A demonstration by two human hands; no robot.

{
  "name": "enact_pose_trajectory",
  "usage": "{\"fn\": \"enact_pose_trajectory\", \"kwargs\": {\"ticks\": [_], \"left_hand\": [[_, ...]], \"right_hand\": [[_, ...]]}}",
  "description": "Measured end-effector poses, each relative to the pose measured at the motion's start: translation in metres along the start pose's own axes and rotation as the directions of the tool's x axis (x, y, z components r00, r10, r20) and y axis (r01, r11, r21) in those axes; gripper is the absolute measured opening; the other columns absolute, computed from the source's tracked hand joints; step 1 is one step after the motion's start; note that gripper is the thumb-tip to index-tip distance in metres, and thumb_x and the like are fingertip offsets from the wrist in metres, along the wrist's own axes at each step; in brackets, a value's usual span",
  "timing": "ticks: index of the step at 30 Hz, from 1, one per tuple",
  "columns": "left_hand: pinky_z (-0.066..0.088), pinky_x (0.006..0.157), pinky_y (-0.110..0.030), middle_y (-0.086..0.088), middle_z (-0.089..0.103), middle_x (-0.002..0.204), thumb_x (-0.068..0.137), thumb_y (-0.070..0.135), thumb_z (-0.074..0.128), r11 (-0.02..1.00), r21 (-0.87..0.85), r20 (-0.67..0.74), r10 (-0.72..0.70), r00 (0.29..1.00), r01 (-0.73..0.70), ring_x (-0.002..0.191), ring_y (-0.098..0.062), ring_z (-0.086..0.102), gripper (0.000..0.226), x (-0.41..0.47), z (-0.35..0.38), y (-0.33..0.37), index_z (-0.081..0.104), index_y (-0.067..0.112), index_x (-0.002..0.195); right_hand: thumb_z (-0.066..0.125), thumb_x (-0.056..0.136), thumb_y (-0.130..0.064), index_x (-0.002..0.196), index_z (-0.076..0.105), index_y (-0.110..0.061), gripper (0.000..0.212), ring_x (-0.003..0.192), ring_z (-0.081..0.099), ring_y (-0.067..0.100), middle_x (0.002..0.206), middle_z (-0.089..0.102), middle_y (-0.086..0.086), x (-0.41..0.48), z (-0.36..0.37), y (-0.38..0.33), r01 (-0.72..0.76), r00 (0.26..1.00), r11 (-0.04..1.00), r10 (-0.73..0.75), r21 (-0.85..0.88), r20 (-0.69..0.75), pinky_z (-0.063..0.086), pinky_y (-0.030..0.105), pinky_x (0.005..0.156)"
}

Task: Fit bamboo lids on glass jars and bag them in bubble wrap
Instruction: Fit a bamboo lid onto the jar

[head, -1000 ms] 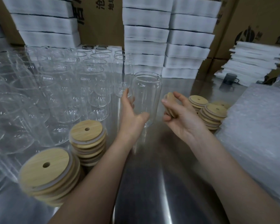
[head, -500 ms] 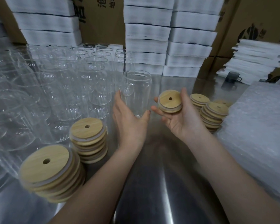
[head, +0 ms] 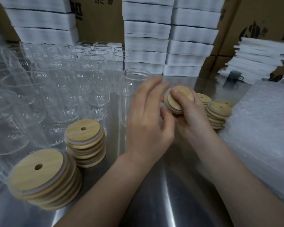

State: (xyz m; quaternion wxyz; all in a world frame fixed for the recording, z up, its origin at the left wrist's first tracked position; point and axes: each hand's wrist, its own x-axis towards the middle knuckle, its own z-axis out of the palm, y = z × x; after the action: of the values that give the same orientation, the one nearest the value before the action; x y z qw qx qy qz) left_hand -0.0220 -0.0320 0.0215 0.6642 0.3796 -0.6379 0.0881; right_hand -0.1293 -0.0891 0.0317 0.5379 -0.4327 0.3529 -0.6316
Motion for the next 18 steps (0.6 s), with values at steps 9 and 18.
{"fn": "enact_pose_trajectory", "kwargs": {"ticks": [9, 18], "left_hand": [[0.020, 0.121, -0.031, -0.012, 0.033, 0.156, 0.092, 0.004, 0.058, 0.991, 0.082, 0.430, -0.133, 0.893, 0.109, 0.149, -0.026, 0.022, 0.057, -0.005, 0.009, 0.002, 0.038, 0.000, 0.146], [0.024, 0.118, -0.054, -0.019, 0.036, 0.153, 0.092, -0.012, 0.048, 1.000, 0.005, 0.408, -0.021, 0.913, 0.020, 0.147, -0.038, 0.022, 0.053, -0.005, 0.010, -0.003, 0.046, 0.005, 0.141]], "right_hand": [[0.041, 0.102, -0.021, 0.083, 0.070, -0.018, 0.035, 0.066, 0.068, 0.009, 0.072, 0.072, -0.002, -0.008, 0.012, -0.010, 0.050, 0.999, 0.998, -0.049, 0.043, -0.024, 0.052, 0.020, 0.051], [0.039, 0.100, -0.023, 0.073, 0.073, -0.022, 0.043, 0.074, 0.069, 0.010, 0.073, 0.071, -0.003, -0.016, 0.016, -0.015, 0.064, 0.996, 0.987, -0.073, 0.149, 0.054, 0.055, 0.022, 0.062]]}}
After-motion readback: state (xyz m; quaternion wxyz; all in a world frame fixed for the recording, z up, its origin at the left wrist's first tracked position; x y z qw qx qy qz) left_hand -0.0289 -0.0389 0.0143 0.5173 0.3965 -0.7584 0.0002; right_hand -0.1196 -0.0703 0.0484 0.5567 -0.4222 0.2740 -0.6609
